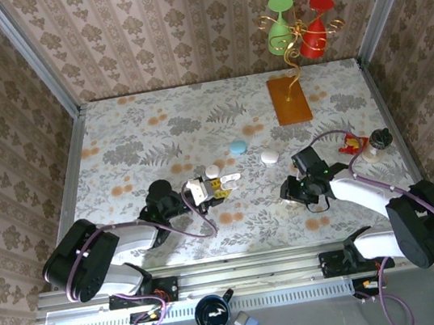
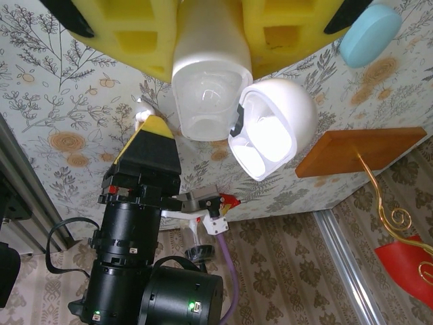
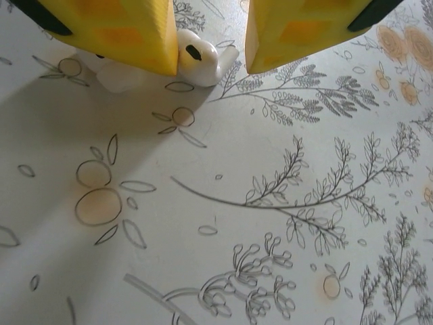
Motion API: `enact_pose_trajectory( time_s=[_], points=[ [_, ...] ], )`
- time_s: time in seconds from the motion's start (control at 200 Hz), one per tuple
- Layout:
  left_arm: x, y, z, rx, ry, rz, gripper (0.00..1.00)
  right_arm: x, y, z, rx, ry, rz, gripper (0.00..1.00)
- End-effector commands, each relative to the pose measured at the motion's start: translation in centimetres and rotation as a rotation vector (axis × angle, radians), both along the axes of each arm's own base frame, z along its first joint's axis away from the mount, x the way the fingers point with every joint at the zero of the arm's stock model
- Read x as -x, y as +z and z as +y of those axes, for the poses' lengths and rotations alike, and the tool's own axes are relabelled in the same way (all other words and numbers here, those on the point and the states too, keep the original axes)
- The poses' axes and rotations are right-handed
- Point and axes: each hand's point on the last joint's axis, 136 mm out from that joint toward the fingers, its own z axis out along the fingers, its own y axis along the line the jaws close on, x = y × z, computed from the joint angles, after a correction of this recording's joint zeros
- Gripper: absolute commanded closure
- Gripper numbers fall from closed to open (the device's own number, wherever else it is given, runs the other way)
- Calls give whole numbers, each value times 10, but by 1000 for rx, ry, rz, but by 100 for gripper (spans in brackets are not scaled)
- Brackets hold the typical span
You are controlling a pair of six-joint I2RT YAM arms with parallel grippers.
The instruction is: Insert the wireless bluetooth earbuds into the charging case
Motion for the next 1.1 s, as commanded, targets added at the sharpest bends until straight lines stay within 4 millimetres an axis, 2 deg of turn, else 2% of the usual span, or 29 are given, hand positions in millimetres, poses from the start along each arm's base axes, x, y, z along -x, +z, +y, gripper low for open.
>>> enact_pose_trajectory(
  time_s=[0.0, 0.12, 0.4, 0.545, 0.59, 0.67, 0.82, 1.095],
  points=[
    [2, 8, -4, 22, -24, -39, 100, 18, -5, -2, 43, 27, 69, 66],
    [2, 8, -4, 21, -21, -38, 100, 20, 1, 3, 70, 68, 45, 66],
    [2, 10, -4, 25, -21, -45, 100, 13, -2, -19, 150, -10, 39, 65],
    [3, 8, -2, 22, -20, -39, 100, 6, 5, -25, 154, -38, 13, 63],
    [3, 9, -2, 23, -19, -41, 100, 3, 9, -23, 144, -32, -7, 62],
    [3, 8, -2, 20, -14, -41, 100, -2, 20, -9, 86, 20, -51, 55],
    [3, 8, -2, 20, -15, -41, 100, -5, 35, -2, 61, 46, -107, 53],
    [2, 9, -3, 20, -21, -48, 100, -6, 32, 11, 78, 202, -47, 54]
  ],
)
